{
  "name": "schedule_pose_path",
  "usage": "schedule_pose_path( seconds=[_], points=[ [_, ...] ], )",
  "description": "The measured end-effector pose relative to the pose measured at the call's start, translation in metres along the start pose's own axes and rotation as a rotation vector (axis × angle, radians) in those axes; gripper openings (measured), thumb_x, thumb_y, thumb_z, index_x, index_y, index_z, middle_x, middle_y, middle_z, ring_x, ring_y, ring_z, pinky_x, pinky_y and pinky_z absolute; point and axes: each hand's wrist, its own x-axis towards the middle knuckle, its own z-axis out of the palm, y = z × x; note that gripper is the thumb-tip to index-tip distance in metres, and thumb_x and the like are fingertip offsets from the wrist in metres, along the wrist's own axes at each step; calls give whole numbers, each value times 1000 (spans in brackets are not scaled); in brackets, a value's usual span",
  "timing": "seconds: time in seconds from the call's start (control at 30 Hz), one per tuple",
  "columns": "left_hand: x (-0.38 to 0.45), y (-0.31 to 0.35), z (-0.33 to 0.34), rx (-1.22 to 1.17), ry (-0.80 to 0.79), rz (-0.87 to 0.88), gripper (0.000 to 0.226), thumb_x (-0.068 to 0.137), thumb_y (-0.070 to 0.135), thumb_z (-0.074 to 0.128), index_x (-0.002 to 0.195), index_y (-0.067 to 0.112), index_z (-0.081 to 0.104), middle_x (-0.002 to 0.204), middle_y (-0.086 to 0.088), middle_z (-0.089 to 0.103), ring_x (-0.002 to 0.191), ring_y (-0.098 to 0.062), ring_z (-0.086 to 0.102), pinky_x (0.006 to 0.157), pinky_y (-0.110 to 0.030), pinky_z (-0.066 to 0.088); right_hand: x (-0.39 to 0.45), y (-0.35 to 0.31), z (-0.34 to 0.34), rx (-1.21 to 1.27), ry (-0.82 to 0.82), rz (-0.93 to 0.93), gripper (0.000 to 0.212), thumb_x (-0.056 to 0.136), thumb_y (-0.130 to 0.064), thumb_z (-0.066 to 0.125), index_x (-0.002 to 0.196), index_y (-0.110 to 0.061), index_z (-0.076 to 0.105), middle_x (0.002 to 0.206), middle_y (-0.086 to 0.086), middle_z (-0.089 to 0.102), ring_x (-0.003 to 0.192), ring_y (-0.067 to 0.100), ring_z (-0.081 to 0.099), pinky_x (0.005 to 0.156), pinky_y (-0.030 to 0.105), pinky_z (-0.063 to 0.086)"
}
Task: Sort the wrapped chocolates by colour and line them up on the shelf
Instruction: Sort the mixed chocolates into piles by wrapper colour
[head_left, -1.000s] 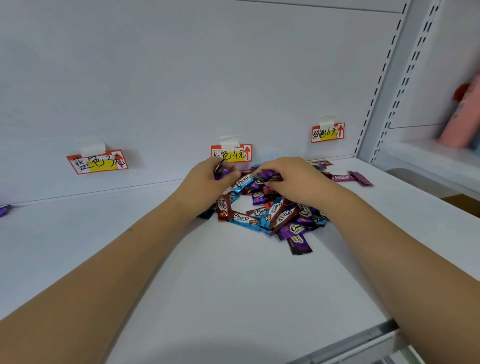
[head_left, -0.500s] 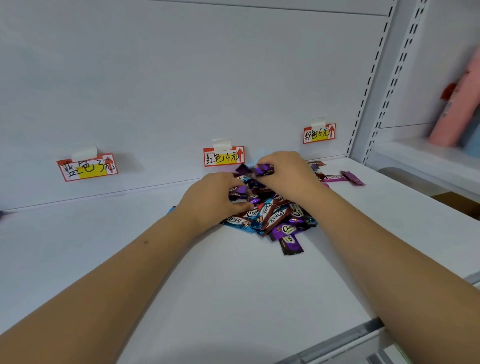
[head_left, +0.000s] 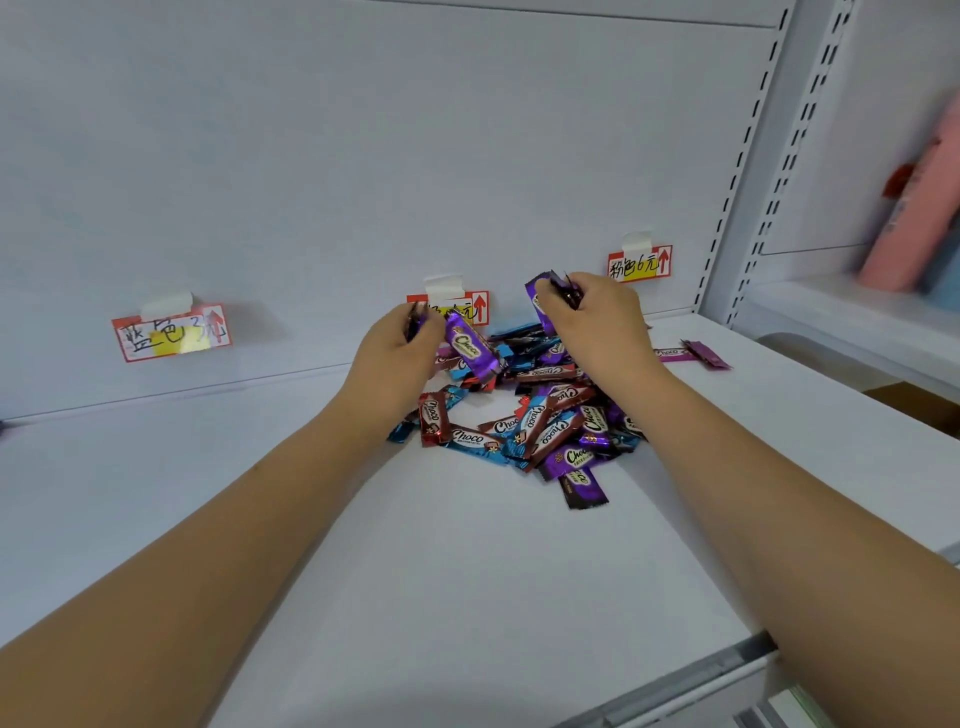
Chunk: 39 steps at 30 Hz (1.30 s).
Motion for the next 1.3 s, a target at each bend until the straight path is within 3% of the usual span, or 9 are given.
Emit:
schedule_pose_path(
  seconds=[0.2,0.37,0.57,0.7,0.8,0.93,1.03,1.13,1.3],
  points=[
    [6,3,-6,-404,68,-287,20,103,29,47,93,15,57,64,-3,49,53,-10,35,49,-20,29,-2,-9,-1,195,-98,61,23,98,-30,55,78,-18,54,69,3,67,43,2,60,42,15,43],
    [6,5,-10,-793,-12,-453,27,102,32,48,93,10,60,71,-2,54,57,-9,41,41,-17,35,-4,-15,1,463,-226,164,7,99,-16,54,101,-11,49,83,9,73,63,20,72,49,25,53],
    [1,12,-21,-1086,-14,-625,38,89,39,64,104,4,64,67,-3,55,55,-10,55,50,-26,58,-11,-22,7,557,-334,208,41,97,-10,56,131,-28,39,85,8,70,65,17,66,63,29,56],
    [-6,16,-36,-919,-130,-580,15,91,19,66,91,8,56,63,0,50,48,-4,46,32,-12,33,-21,-37,7,534,-307,193,28,94,-17,63,121,-21,56,76,6,68,56,12,61,56,25,55],
    [-23,12,-59,-564,-32,-448,12,98,8,53,106,9,60,72,-2,52,51,-8,43,35,-16,29,-31,-56,12,424,-326,153,14,92,-22,66,106,-17,65,66,4,65,47,9,57,45,21,49],
    [-72,-9,-119,325,124,-108,19,101,22,49,116,30,57,86,5,60,75,-14,58,68,-26,49,-53,-95,36,310,-473,76,15,90,-33,68,92,-19,62,67,4,66,46,12,56,43,24,45],
    [-109,-23,-169,666,150,-50,21,100,30,48,119,37,50,96,13,60,86,-9,58,80,-29,48,-81,-134,67,276,-627,46,26,88,-41,67,90,-16,60,63,2,65,43,15,58,39,20,42],
    [-133,-33,-209,780,173,-125,38,94,33,55,130,31,46,108,9,56,93,-10,55,82,-27,44,-107,-169,105,130,-695,-85,47,84,-61,60,105,-19,53,80,-3,67,63,16,68,68,32,57],
    [-158,-33,-245,744,136,-220,77,86,33,60,152,31,20,137,3,36,134,-18,32,102,-30,30,-129,-210,136,216,-949,-169,85,86,-79,24,154,-30,10,120,-1,58,108,21,53,98,36,39]
  ],
)
